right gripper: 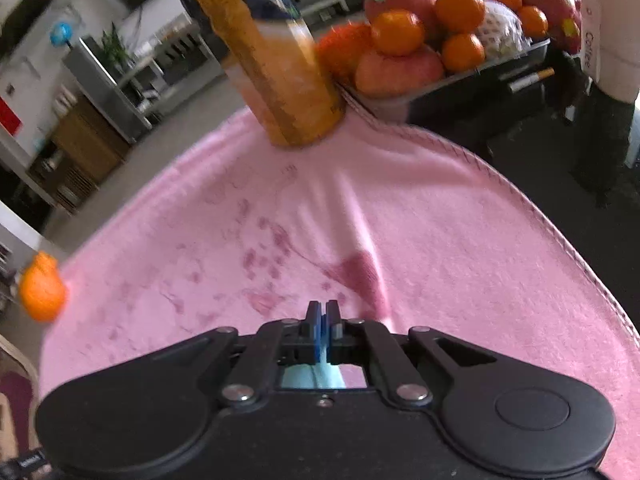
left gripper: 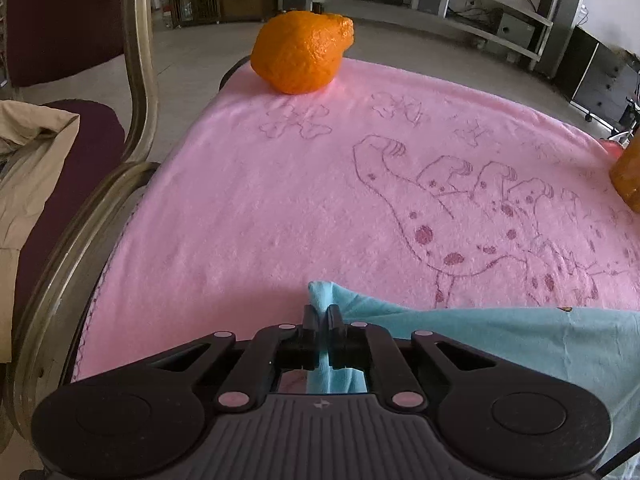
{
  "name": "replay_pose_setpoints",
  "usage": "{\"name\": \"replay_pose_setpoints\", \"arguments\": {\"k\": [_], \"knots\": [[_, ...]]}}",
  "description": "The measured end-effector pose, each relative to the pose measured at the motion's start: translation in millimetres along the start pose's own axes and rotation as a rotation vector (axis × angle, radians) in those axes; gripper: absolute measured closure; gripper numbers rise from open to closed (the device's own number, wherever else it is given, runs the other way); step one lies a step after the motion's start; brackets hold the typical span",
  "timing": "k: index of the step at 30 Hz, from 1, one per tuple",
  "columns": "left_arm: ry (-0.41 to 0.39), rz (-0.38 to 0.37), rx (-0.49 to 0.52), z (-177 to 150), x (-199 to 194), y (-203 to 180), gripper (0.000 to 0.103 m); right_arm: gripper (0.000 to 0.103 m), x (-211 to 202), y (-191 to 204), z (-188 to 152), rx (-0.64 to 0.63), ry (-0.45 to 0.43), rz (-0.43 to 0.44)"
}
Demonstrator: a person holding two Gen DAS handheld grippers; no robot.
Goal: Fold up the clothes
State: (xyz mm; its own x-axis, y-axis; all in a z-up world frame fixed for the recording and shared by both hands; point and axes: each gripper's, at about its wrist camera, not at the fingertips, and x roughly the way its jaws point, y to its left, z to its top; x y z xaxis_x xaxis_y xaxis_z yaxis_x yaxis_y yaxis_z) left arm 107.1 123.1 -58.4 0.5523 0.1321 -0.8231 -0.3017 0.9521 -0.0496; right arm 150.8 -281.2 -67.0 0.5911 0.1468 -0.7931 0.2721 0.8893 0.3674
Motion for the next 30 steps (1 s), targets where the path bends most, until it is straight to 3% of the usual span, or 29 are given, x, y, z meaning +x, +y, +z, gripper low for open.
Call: {"name": "replay_pose_setpoints", "arguments": {"k": [3,7,10,11,13,14,18,19,20,21,23,25,28,30], "knots": [[-0.005,-0.002,-0.010,-0.1,-2.9,2.5,0.097,0.101,4.6,-7.0,-1.3,0.029,0.025,-0.031],[0.000,-0.008,0.000,-1.4,-3.9,3.2,0.096,0.100,-9.0,-11.9,-1.7,0.016,-0.025,-0.104],[-0.004,-0.008,0.007,-1.8,-5.4,1.7,0.095,0.093,-11.4,-21.9,1.5,0.080,0.013,0.021],[-0.004,-0.008,0.007,-1.9,-5.4,1.4,0.095,0.080,-12.4,-24.0,1.5,0.106,0.027,0.071],[-0.003,-0.008,0.007,-2.2,-5.2,1.0,0.096,0.068,-11.2,-22.9,1.5,0.132,0.034,0.131],[-0.002,-0.007,0.007,-2.2,-5.0,1.0,0.096,0.067,-9.6,-21.4,1.6,0.136,0.036,0.147],[-0.001,0.001,-0.001,-1.9,-4.5,0.8,0.096,0.068,10.1,-11.1,0.8,0.137,0.091,0.146],[-0.001,0.006,-0.005,-1.7,-4.5,0.4,0.096,0.073,12.8,-10.0,0.6,0.141,0.094,0.148],[-0.007,0.015,-0.006,-1.9,-5.3,-0.4,0.097,0.097,15.2,-9.1,0.3,0.145,0.095,0.150],[-0.017,0.022,-0.008,-1.7,-6.8,-1.4,0.097,0.098,16.4,-8.1,1.8,0.146,0.103,0.145],[-0.035,0.035,-0.006,-1.5,-8.8,-3.9,0.097,0.099,7.0,-6.5,4.2,0.134,0.035,0.086],[-0.030,0.042,0.011,-2.9,-4.1,-6.1,0.097,0.099,-0.5,-5.0,7.0,0.121,-0.011,0.087],[-0.039,0.060,0.051,-5.3,-0.5,-10.7,0.095,0.098,8.1,-0.2,3.5,0.032,0.014,0.052],[-0.048,0.076,0.078,-6.1,-0.5,-12.7,0.087,0.096,15.0,-1.1,1.0,0.016,0.031,0.011]]}}
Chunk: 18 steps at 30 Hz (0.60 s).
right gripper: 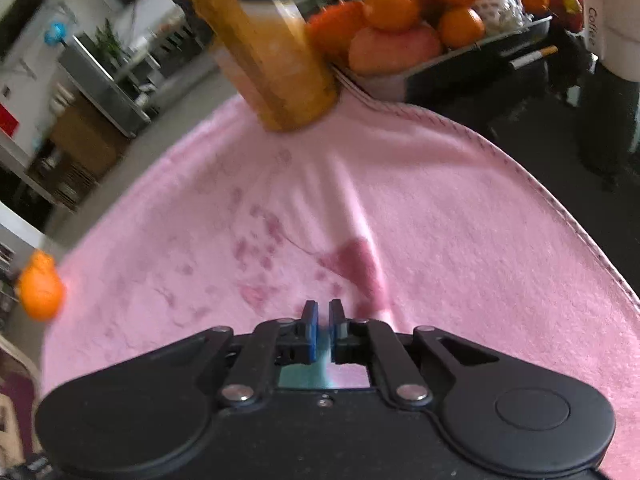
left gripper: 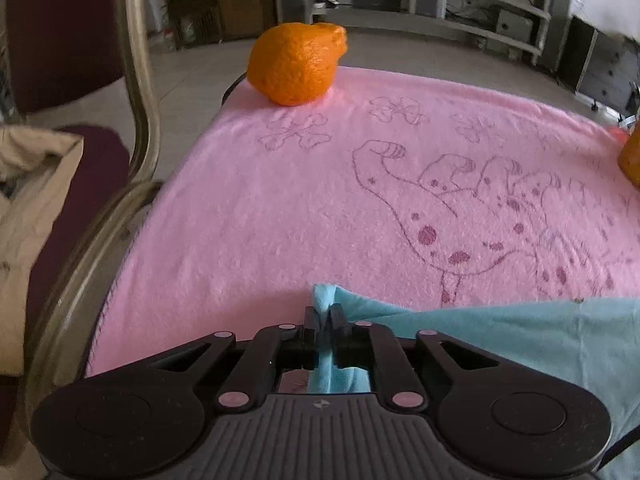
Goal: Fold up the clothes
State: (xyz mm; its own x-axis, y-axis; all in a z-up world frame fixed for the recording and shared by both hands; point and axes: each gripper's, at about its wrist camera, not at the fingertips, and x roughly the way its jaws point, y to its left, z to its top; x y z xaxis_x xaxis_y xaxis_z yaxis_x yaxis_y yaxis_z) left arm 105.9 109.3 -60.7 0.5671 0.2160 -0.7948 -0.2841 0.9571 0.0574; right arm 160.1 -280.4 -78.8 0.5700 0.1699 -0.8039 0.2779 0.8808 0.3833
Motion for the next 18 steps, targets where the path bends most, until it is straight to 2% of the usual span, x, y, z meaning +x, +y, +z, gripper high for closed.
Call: {"name": "replay_pose_setpoints", "arguments": {"k": [1,2,4,6,9,12,18], "knots": [[-0.003,0.009,0.011,0.1,-0.6,-0.2,0.082,0.094,-1.1,-2.5,0.1,0.009,-0.008,-0.009],[-0.002,0.011,0.008,0.5,-2.5,2.1,0.078,0.087,-5.3,-5.6,1.9,0.025,-0.023,-0.018],[-0.014,0.005,-0.047,2.6,-11.9,13.8,0.077,0.080,-16.0,-12.0,4.4,0.050,-0.052,-0.027],[-0.027,-0.001,-0.103,4.8,-21.5,25.7,0.077,0.077,-28.7,-18.7,5.4,0.066,-0.078,-0.028],[-0.053,0.006,-0.134,4.0,-42.7,38.0,0.078,0.074,-46.5,-36.3,4.7,0.184,-0.067,0.074],[-0.077,-0.029,-0.125,-2.7,-68.4,40.2,0.078,0.071,-66.6,-45.6,1.1,0.275,-0.059,0.204],[-0.089,-0.162,-0.102,-26.6,-105.9,28.8,0.078,0.061,-110.9,-35.9,-16.4,0.229,-0.085,0.368]]}}
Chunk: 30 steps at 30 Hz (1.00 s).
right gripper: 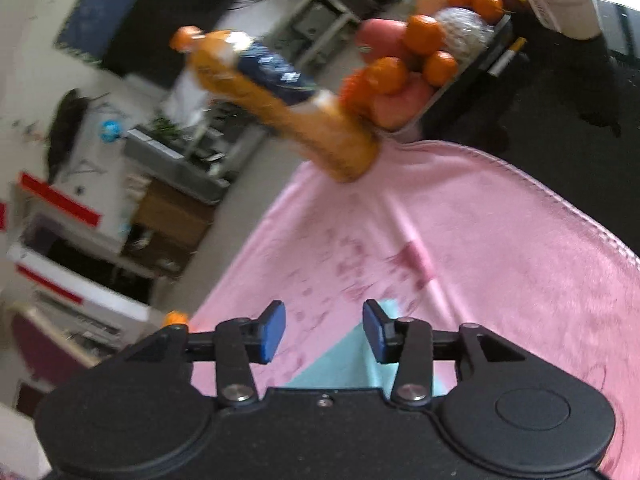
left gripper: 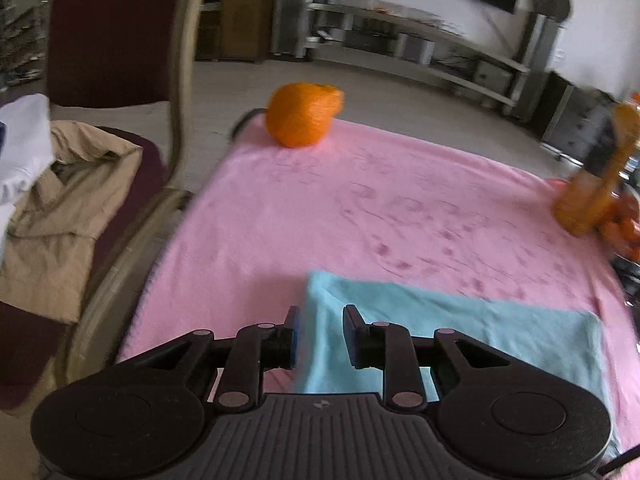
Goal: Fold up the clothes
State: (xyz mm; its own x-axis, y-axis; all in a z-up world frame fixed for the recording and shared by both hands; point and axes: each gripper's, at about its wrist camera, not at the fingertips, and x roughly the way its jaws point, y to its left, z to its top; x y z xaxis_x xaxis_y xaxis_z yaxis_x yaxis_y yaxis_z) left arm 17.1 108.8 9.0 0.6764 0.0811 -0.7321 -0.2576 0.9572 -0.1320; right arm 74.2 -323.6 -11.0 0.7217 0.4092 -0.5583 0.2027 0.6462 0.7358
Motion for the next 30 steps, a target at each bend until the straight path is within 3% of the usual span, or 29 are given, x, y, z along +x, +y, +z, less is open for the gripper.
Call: {"name": "replay_pose_setpoints", "arguments": {"k": [2,3,4,5,7,10,12,14,15,19,24,25,26,28,30], "knots": [[0.043,-0.041,0.029,-4.9,9.1,-10.8,0.082,0.065,-2.1,2.4,-9.0,-0.011,0.020,0.012],[0.068,-0.056,0.041,-6.7,16.1,-16.8,0.085,0.074,0.6,3.2,-13.5,-0.020,0.035,0.007],[0.089,-0.066,0.049,-8.1,25.3,-23.4,0.092,0.095,10.0,5.7,-16.1,-0.041,0.063,-0.012],[0.110,-0.075,0.056,-9.4,34.6,-30.0,0.096,0.098,19.8,8.2,-18.6,-0.063,0.092,-0.032],[0.121,-0.067,0.059,-11.1,51.6,-39.6,0.096,0.097,45.8,12.1,-23.1,-0.089,0.148,-0.055],[0.093,0.032,0.077,-11.1,72.6,-48.3,0.096,0.094,82.3,13.9,-30.6,-0.095,0.248,-0.069],[0.112,0.066,0.055,-10.1,78.4,-39.4,0.095,0.090,102.7,10.9,-34.4,-0.083,0.324,-0.069],[0.131,0.100,0.031,-9.0,84.1,-30.2,0.090,0.088,111.5,4.7,-34.9,-0.090,0.360,-0.121],[0.139,0.096,0.003,-6.5,84.0,-21.7,0.090,0.094,112.8,-1.9,-31.7,-0.087,0.363,-0.161],[0.162,0.078,-0.115,-4.9,80.2,12.6,0.090,0.100,95.3,-48.6,-1.7,0.128,0.289,-0.142],[0.168,0.172,-0.136,-7.7,67.6,42.3,0.088,0.097,49.9,-100.7,15.7,0.358,0.139,-0.177],[0.168,0.184,-0.138,-8.8,63.8,48.1,0.088,0.092,41.2,-103.1,16.2,0.368,0.124,-0.187],[0.165,0.193,-0.128,-10.8,57.7,49.3,0.088,0.078,32.5,-99.5,15.2,0.348,0.113,-0.194],[0.141,0.200,-0.094,-15.0,42.2,48.5,0.088,0.074,15.2,-91.5,12.9,0.305,0.093,-0.208],[0.092,0.188,-0.054,-20.3,23.3,43.5,0.088,0.074,-0.6,-78.6,6.1,0.251,0.094,-0.139]]}}
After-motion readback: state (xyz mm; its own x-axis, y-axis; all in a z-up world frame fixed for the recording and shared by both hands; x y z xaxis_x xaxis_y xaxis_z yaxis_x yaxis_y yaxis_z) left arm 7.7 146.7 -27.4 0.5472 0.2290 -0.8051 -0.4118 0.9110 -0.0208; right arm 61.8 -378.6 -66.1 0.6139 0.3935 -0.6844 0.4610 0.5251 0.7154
